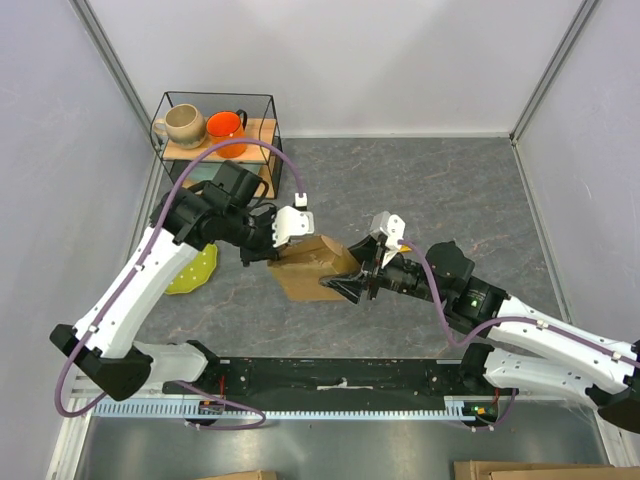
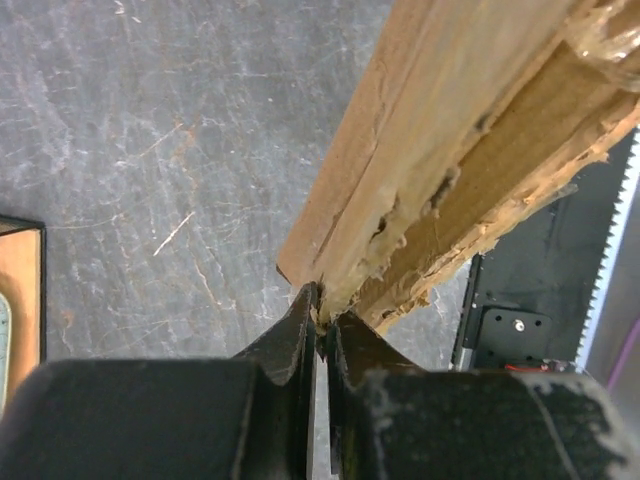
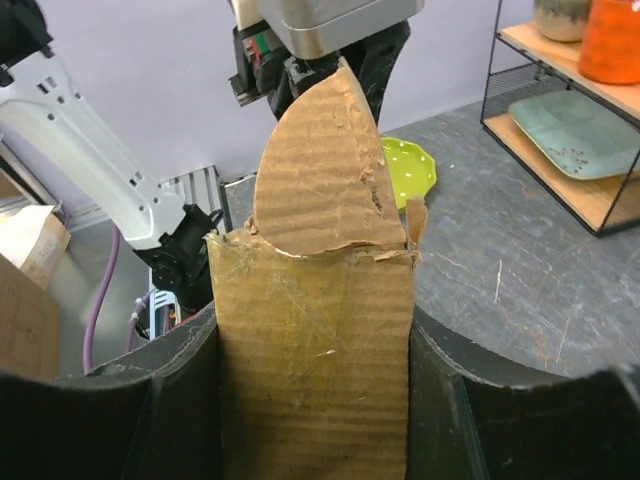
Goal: Unpack the express box
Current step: Open the express box.
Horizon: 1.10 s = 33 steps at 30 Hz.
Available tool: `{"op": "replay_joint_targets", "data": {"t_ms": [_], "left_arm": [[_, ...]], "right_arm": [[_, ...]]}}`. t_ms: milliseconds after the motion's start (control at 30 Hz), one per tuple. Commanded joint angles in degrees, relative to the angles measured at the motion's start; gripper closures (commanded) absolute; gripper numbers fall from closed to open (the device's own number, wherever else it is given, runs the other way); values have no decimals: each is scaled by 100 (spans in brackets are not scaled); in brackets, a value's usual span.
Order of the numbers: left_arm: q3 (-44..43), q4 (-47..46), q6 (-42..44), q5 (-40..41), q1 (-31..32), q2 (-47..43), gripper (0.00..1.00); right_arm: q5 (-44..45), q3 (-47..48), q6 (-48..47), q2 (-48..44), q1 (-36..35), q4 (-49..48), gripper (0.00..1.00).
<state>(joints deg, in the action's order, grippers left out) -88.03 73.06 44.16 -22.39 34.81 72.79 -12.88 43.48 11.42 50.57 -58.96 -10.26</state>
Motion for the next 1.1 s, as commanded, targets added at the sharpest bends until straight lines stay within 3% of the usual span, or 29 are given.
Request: {"op": "replay_joint_targets", "data": {"t_ms": [0,333,367,400,433,500,867,1067], "left_arm": [[-469,559,716,184,-396,217,94],[-689,1061,945,-37,-651,516,97],[-820,1096,919,-20,-651,551,97],[-865,1097,884,33,-651,595,97],[-943,1088,831,94,-651,674,98],[-936,939,674,401,-651,701,98],[-14,-194,-389,1596,-519,1078,98],[155,-547,-857,1948,-282,1764,98]], "right_arm": [[-1682,354,-148,-91,-247,322,100],[-1430,529,-641,-64,-441,929,97],[-1271,547,-693,-38,-467,999,84],[-1069,556,-781,-29,-459,1009,65],[-554,556,-834,-29,-459,1313,25],[-23,556,-922,-55,-459,1483,2],[1981,292,-668,-987,-459,2001,2],[1711,-191,-247,-1304,-459,1976,2]]}}
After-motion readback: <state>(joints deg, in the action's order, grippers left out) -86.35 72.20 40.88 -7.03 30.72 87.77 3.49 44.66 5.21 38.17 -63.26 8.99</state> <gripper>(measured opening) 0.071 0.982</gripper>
